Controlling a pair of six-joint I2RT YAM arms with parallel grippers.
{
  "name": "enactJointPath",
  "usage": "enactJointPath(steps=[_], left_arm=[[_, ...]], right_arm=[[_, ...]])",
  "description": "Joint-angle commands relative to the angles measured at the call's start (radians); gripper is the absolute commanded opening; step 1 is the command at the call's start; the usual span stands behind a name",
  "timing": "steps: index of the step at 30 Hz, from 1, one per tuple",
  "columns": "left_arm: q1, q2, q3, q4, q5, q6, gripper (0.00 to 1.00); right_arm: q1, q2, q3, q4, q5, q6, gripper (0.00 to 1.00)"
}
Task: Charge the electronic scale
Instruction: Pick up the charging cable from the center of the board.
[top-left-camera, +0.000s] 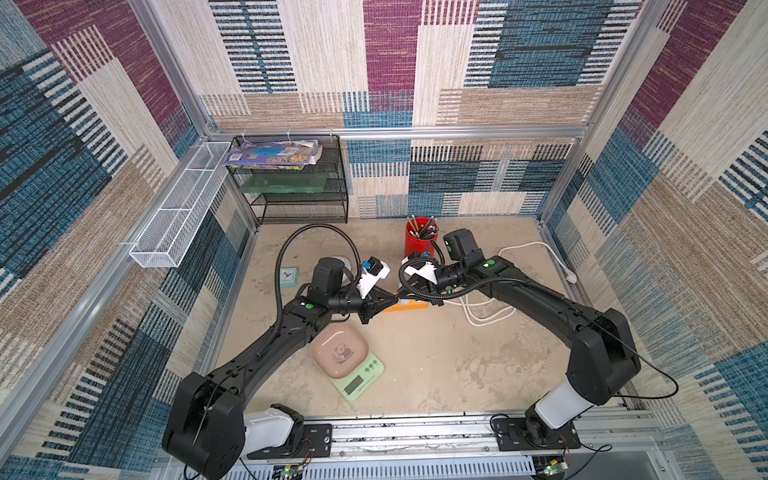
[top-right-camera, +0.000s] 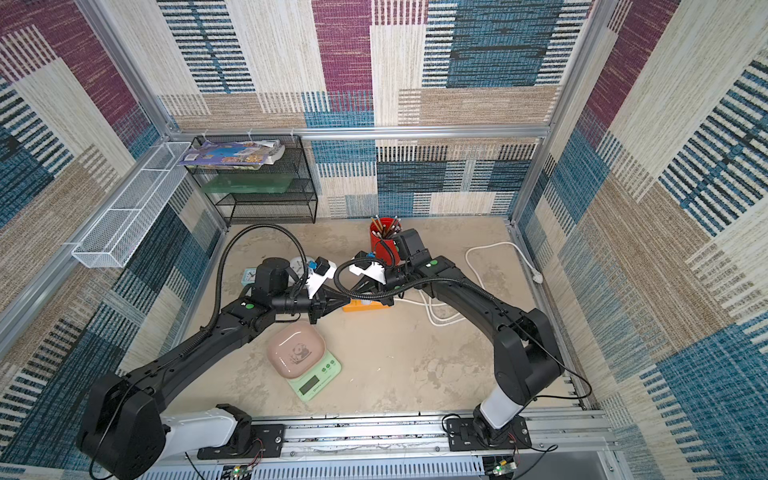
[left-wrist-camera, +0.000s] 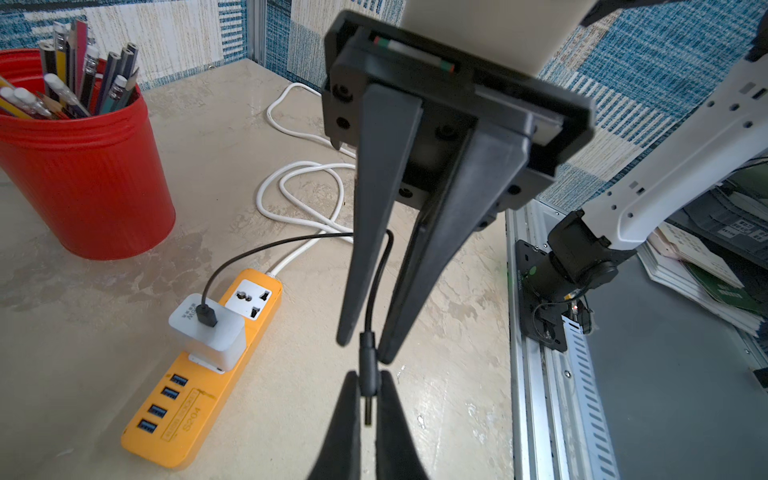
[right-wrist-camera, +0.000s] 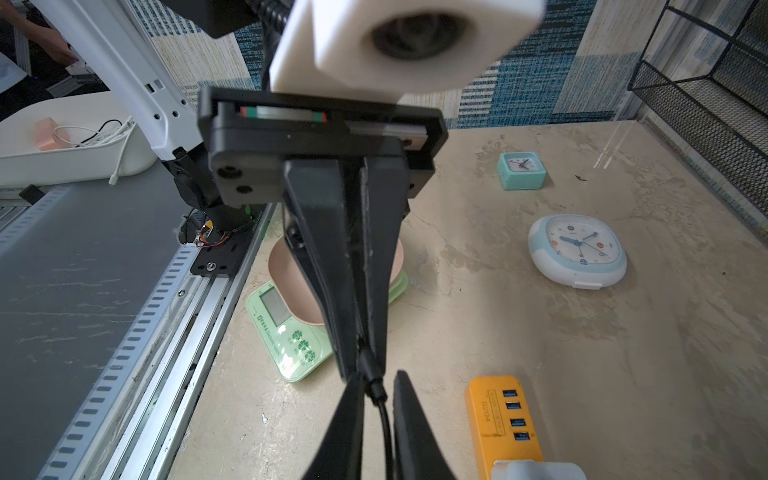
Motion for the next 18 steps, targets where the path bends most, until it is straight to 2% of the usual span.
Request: enactJointPath(steps=[1, 4, 7, 11, 12, 16, 18], left_arm=[[-0.001, 0.002, 0.005, 0.013, 0.022, 0.007, 0.08], [0.0, 0.002, 0.003, 0.023, 0.021, -0.003, 0.09], [0.0, -0.001, -0.003, 0.036, -0.006, -0.027, 0.18], [0.0, -0.02, -0.014, 0.044, -0.152, -0.128, 0.46], [0.0, -0.029, -0.018, 0.043, -0.202, -0.171, 0.5], [0.0, -0.101, -0.074, 0.016, -0.386, -0.333, 0.59], [-0.003, -0.15, -0.092, -0.063, -0.505, -0.408, 0.6]], right_arm=[[0.001, 0.004, 0.012, 0.01, -0.022, -0.013, 0.14], [0.0, 0.006, 0.01, 0.012, -0.026, -0.008, 0.08], [-0.01, -0.001, 0.003, 0.035, -0.032, 0.017, 0.04], [-0.033, -0.009, -0.014, 0.081, -0.036, 0.076, 0.0], [-0.038, -0.012, -0.019, 0.098, -0.031, 0.094, 0.0], [-0.053, -0.008, -0.034, 0.147, 0.012, 0.167, 0.0], [-0.061, -0.001, -0.033, 0.158, 0.028, 0.199, 0.0]])
